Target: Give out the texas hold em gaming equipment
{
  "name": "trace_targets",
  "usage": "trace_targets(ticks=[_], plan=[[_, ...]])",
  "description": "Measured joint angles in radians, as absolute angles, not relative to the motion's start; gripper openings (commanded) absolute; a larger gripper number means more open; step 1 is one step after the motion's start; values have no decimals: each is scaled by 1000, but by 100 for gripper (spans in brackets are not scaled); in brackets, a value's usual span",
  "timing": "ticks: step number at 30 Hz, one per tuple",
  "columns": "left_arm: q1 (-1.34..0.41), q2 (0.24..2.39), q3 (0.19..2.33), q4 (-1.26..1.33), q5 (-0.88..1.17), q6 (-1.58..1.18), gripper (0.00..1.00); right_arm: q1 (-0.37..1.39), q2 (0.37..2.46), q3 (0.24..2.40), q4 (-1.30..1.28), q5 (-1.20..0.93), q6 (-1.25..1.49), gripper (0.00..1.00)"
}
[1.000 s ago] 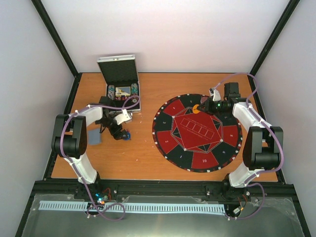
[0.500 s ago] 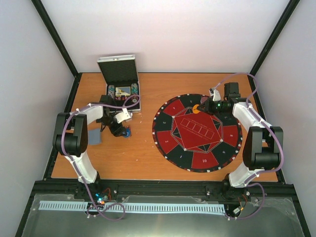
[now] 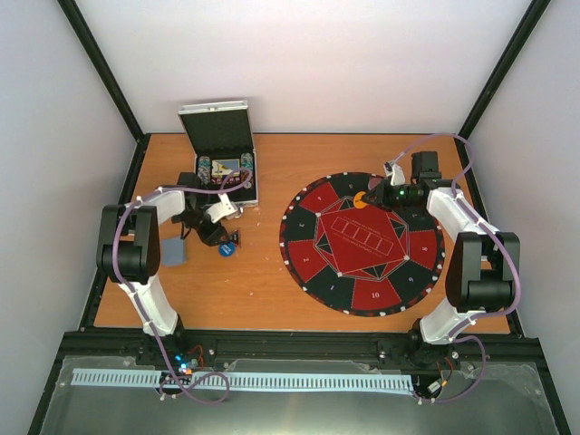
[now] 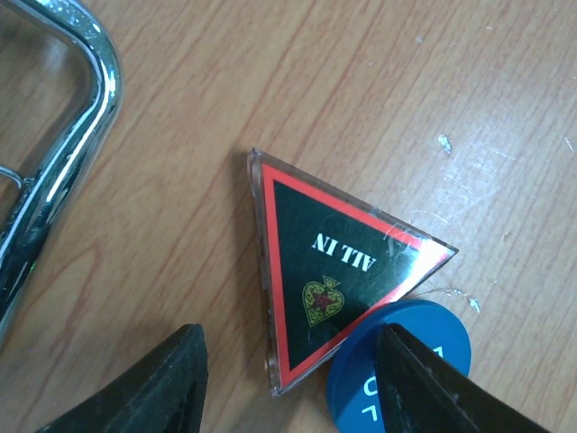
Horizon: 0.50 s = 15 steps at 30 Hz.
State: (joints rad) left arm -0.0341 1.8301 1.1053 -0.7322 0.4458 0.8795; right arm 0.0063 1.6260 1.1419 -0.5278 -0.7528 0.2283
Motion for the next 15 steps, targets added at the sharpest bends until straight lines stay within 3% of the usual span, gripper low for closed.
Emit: trace_targets(ticks=[3, 15], plan=[[-32, 1830, 1106, -733, 450, 880, 58, 6, 1626, 1142, -527, -753, 228, 3], [-34, 1748, 1151, -789, 373, 747, 93, 6, 1626, 1142, -527, -753, 228, 3]])
